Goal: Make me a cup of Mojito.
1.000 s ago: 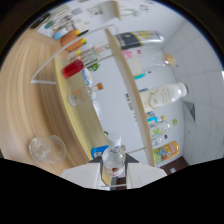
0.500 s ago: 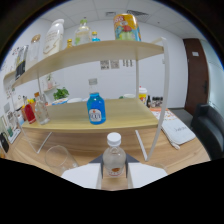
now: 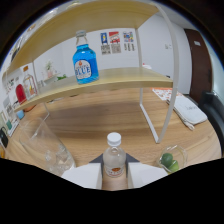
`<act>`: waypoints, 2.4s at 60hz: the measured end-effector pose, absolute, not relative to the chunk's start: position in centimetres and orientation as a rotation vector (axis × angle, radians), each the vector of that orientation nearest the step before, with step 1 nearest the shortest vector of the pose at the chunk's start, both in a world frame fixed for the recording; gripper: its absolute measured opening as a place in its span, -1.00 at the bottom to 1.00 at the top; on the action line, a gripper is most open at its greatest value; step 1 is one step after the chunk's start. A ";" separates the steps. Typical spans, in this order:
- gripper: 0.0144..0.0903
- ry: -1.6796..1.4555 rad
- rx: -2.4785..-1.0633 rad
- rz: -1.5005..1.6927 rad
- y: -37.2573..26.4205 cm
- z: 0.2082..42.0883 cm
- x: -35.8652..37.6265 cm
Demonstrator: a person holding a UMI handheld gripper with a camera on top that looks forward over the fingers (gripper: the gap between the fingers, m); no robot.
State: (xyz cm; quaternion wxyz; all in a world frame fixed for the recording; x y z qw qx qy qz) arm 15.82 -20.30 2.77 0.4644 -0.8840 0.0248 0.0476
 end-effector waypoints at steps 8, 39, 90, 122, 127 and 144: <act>-0.47 0.046 -2.158 0.089 -20.4 2.6 15.8; 0.85 0.093 -2.109 0.008 -24.4 8.3 15.9; 0.87 -0.023 -1.975 0.077 -29.0 25.2 -8.8; 0.88 -0.054 -1.717 0.073 -16.0 40.3 -16.0; 0.89 -0.033 -1.724 0.076 -13.7 40.8 -16.0; 0.21 -0.022 -1.753 0.082 -9.5 40.4 -16.0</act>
